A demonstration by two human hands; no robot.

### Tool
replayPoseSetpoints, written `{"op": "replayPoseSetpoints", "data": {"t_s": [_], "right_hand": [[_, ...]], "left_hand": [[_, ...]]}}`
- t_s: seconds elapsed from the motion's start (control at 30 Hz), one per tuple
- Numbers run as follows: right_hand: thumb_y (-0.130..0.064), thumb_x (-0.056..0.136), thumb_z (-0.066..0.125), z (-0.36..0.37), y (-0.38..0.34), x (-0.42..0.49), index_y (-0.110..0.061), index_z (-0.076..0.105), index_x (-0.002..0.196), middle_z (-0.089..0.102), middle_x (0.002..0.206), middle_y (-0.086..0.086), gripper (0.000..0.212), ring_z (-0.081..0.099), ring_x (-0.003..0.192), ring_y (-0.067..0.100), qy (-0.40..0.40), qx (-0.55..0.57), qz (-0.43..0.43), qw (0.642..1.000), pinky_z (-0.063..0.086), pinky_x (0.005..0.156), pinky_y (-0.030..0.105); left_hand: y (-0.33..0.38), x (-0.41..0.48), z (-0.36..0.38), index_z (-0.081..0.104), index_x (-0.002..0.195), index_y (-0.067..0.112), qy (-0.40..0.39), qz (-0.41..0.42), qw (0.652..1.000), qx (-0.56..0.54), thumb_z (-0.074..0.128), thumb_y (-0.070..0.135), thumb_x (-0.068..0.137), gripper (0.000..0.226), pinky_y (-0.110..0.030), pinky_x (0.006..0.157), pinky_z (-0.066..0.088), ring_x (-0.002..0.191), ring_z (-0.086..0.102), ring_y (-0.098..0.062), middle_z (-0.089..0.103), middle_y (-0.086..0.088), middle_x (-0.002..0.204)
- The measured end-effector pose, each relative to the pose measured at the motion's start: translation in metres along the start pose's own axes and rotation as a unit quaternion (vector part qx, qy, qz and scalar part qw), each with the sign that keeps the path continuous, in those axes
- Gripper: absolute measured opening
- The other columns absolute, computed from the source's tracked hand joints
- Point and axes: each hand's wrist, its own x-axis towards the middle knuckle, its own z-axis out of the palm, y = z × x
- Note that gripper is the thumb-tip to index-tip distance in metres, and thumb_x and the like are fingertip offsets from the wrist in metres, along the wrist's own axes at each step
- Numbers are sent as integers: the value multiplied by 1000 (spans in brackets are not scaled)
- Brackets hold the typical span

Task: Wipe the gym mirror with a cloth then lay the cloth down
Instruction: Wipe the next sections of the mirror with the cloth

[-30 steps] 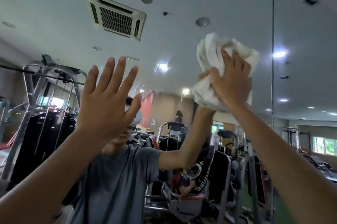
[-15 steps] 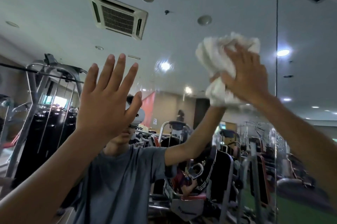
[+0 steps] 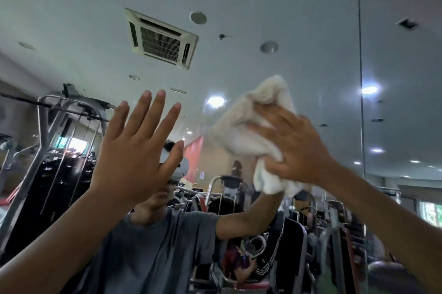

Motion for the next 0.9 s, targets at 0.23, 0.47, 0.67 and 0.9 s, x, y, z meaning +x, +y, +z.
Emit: {"op": "replayPoseSetpoints", "data": {"t_s": [0.23,0.47,0.67,0.9], "right_hand": [[-48,93,42,-8,40,88,-33,32,149,30,157,-2,59,28,139,27,76,60,481,872,29,103,53],[-51,96,35,7,-73,39,-31,35,150,28,161,1,57,30,145,24,97,17,77,992,36,96,49],[-59,83,36,5,17,-10,-29,32,152,33,159,7,75,33,143,34,21,58,189,980,40,100,62],[-55,95,31,10,-64,39,-31,28,154,20,164,0,63,21,147,27,79,30,358,930,31,107,63]], "left_hand": [[2,0,-1,34,156,12,-1,-2,1000,-1,28,46,100,66,-59,119,22,152,22,-34,26,-17,163],[0,-1,0,35,155,11,-5,3,1000,1,27,47,100,67,-57,120,21,152,22,-34,26,-18,163],[1,-1,0,34,156,12,0,-7,1000,0,26,48,102,66,-56,121,20,152,21,-34,26,-17,163],[-1,-1,-1,29,158,14,-12,-8,1000,-10,28,50,100,68,-53,123,13,154,16,-32,21,-16,165]]}}
